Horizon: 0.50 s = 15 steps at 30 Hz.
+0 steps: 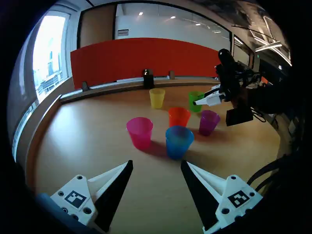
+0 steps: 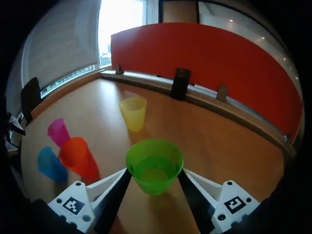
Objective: Pour water
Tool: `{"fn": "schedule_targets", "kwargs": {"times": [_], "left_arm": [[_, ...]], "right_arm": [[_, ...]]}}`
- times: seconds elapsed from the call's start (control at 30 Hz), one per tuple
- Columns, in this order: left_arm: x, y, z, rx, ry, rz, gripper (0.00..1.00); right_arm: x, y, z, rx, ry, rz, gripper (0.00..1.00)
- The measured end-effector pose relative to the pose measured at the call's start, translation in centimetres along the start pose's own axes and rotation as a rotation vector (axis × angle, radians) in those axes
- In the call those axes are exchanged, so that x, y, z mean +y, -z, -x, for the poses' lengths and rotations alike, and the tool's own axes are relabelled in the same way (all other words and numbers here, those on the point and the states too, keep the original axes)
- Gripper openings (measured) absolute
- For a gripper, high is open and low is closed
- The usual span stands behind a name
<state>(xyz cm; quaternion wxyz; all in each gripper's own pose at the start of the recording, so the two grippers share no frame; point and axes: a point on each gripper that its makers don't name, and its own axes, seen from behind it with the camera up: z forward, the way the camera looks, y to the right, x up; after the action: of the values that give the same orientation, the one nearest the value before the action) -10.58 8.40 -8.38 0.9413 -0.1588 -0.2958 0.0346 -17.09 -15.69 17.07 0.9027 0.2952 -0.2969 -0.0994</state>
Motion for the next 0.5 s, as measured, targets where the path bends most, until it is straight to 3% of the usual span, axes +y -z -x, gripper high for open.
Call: {"fn": "schedule_targets", "kwargs": {"times": [0.5], "left_arm": [[-0.2,-0.1,0.3,-0.005,0.013,-0.008,0.91]], "right_arm": [[0.2,-0.8,1.6,-0.055,0.007,-0.010,0.87]]}}
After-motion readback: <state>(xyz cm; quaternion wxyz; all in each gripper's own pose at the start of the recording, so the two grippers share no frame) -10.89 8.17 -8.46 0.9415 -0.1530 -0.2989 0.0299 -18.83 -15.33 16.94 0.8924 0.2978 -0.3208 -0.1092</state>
